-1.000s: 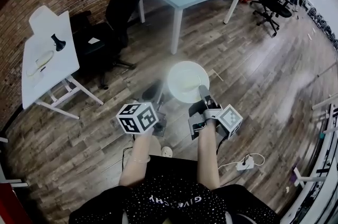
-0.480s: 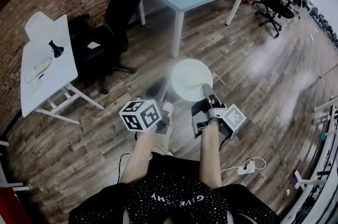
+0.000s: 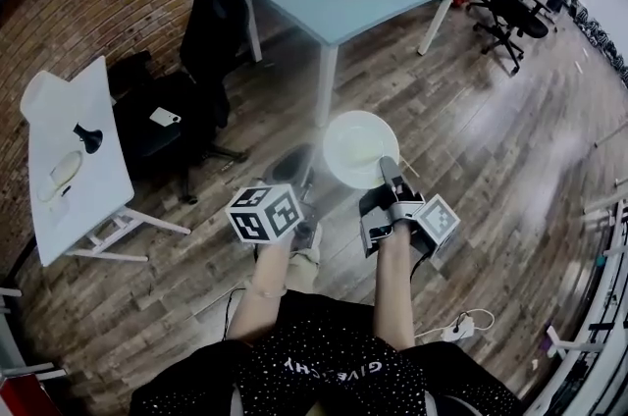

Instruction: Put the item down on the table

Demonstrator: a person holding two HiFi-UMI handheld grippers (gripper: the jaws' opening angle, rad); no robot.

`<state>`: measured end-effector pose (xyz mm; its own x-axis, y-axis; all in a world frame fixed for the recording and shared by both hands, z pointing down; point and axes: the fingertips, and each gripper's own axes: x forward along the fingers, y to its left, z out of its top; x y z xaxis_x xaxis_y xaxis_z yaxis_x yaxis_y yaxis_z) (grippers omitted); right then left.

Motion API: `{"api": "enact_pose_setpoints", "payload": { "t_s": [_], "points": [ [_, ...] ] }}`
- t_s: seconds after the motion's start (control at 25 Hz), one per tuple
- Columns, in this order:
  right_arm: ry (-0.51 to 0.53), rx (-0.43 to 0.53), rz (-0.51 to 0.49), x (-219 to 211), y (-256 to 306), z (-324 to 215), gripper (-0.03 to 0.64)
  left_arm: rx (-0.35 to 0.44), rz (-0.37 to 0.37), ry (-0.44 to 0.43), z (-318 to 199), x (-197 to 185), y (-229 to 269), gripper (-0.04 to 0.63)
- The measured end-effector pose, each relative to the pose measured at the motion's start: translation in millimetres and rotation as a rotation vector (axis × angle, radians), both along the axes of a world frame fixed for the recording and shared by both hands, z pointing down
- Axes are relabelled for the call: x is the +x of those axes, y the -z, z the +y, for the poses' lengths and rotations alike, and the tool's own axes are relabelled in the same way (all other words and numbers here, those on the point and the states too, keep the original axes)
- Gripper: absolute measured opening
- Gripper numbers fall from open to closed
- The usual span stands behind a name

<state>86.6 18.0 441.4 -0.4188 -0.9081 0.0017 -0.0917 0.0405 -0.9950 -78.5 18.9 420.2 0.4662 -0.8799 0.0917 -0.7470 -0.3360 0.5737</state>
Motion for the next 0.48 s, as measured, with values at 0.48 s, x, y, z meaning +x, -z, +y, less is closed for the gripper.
{"api": "enact_pose_setpoints", "payload": {
  "t_s": [0.48],
  "points": [
    [-0.001,-0.022,0.084,-32,14,-144,0.029,0.018,-0.007,-0.011,-152,-25,2,0.060]
  ]
}}
